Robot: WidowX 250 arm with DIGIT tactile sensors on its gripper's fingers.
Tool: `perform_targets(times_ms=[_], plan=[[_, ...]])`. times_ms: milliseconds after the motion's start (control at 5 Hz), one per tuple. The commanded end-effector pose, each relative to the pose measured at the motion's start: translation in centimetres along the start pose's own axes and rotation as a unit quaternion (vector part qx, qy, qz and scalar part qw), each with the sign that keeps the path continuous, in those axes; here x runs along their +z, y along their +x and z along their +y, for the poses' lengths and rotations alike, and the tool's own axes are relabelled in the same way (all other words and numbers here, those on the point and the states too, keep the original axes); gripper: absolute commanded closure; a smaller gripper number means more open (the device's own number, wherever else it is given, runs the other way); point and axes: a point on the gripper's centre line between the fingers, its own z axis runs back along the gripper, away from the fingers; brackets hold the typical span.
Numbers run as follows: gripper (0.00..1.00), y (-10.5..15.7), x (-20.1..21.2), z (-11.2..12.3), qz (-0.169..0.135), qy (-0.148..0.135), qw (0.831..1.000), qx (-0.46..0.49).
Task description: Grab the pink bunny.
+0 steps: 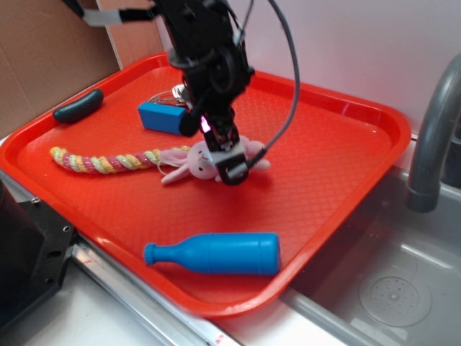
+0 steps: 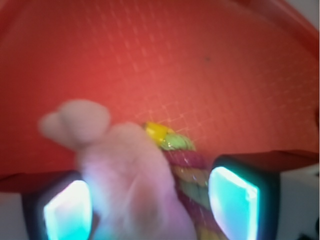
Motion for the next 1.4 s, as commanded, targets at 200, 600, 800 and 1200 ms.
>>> perform_targets(times_ms=[200, 600, 800, 1200], plan=[[1.0, 0.7, 0.1, 0.1, -0.021, 0.007, 1.0, -0.01], [1.0, 1.4, 5.7, 1.3, 0.011, -0.016, 0.995, 0.097], [1.0, 1.4, 10.5, 1.8, 0.072, -0.023, 0.982, 0.173], [1.0, -2.2, 16.4, 1.6, 0.073, -0.035, 0.971, 0.223]])
